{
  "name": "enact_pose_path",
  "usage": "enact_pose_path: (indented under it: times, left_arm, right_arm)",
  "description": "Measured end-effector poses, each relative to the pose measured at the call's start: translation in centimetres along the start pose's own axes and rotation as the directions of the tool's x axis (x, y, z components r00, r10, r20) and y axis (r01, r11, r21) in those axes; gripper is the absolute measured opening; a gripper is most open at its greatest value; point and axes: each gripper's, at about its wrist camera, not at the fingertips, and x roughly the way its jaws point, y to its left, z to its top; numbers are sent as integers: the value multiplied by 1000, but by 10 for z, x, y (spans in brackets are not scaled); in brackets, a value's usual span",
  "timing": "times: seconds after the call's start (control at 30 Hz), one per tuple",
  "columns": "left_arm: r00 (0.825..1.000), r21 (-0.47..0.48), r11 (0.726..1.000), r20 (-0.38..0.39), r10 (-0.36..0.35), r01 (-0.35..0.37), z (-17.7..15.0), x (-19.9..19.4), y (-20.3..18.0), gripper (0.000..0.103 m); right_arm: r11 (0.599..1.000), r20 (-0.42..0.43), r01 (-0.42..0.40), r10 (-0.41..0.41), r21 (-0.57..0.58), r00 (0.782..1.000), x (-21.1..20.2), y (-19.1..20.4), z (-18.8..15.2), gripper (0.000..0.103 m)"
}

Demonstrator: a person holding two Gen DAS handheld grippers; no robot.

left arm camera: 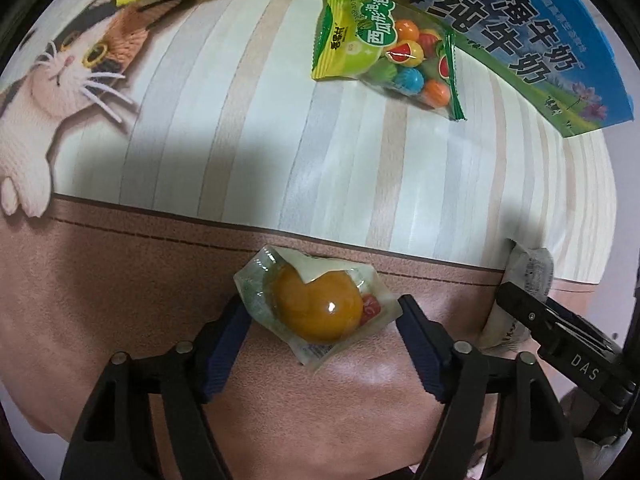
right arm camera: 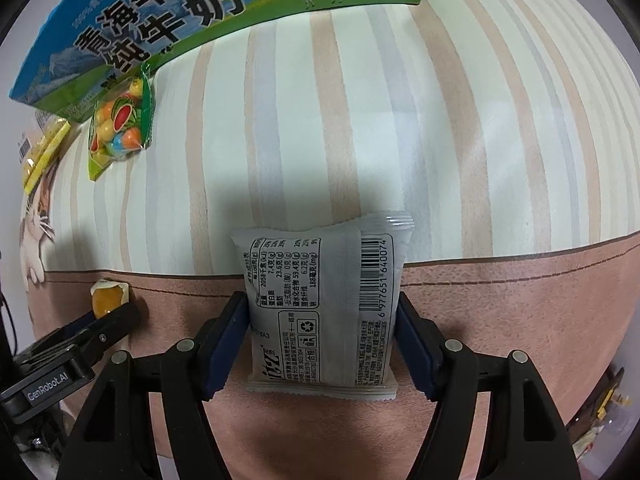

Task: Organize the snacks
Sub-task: 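Grasp the white bread pack with the right tool while the left tool grasps the orange candy pack, then carry both packs into the box and open both tools to release them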

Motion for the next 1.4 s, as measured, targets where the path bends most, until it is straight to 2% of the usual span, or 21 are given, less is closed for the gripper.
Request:
enact_pose_path:
  times: [0.1, 0.2, 0.33, 0.5, 0.63, 0.77, 0.87, 1.0, 1.1, 1.27, 1.4]
  left_arm:
    - [1000, 23, 1000, 23, 20, -21, -4, -4, -10, 56]
    - [999, 48, 998, 39, 37, -39, -4, -12, -22, 50]
    - [998, 61, 997, 54, 44, -47, -8, -19, -29, 47]
    - [998, 68, 997, 63, 26, -30, -9, -35, -35, 46]
    - [996, 79, 997, 89, -4, -3, -9, -62, -35, 45]
    - [988, 111, 993, 141, -55, 39, -1, -101, -55, 45]
    - [977, 143, 987, 186, -102, 76, 9, -133, -68, 45]
    - [953, 196, 972, 247, -176, 128, 27, -182, -88, 45]
    - [936, 235, 963, 290, -198, 131, 47, -204, -105, 46]
    - [927, 269, 955, 309, -211, 128, 94, -225, -123, 46]
    - [934, 262, 957, 294, -205, 128, 141, -221, -130, 46]
  right_arm:
    - [1000, 22, 17, -16, -22, 1000, 3, 4, -9, 70]
    - [999, 45, 16, -14, -39, 999, -1, 12, -18, 70]
    - [999, 59, -18, 20, -27, 998, -16, 14, -41, 69]
    - [997, 77, -69, 71, -22, 995, -30, 14, -51, 69]
    - [994, 103, -109, 110, -19, 989, -53, 14, -54, 69]
    - [986, 146, -164, 165, -23, 975, -85, 13, -57, 69]
    - [979, 188, -201, 204, -31, 961, -112, 10, -42, 69]
    - [968, 261, -246, 251, -50, 932, -161, 12, -20, 69]
    - [957, 309, -283, 289, -63, 906, -194, 11, 0, 69]
    - [951, 361, -300, 307, -77, 881, -230, 9, 45, 69]
    - [961, 384, -267, 275, -75, 881, -244, 6, 94, 69]
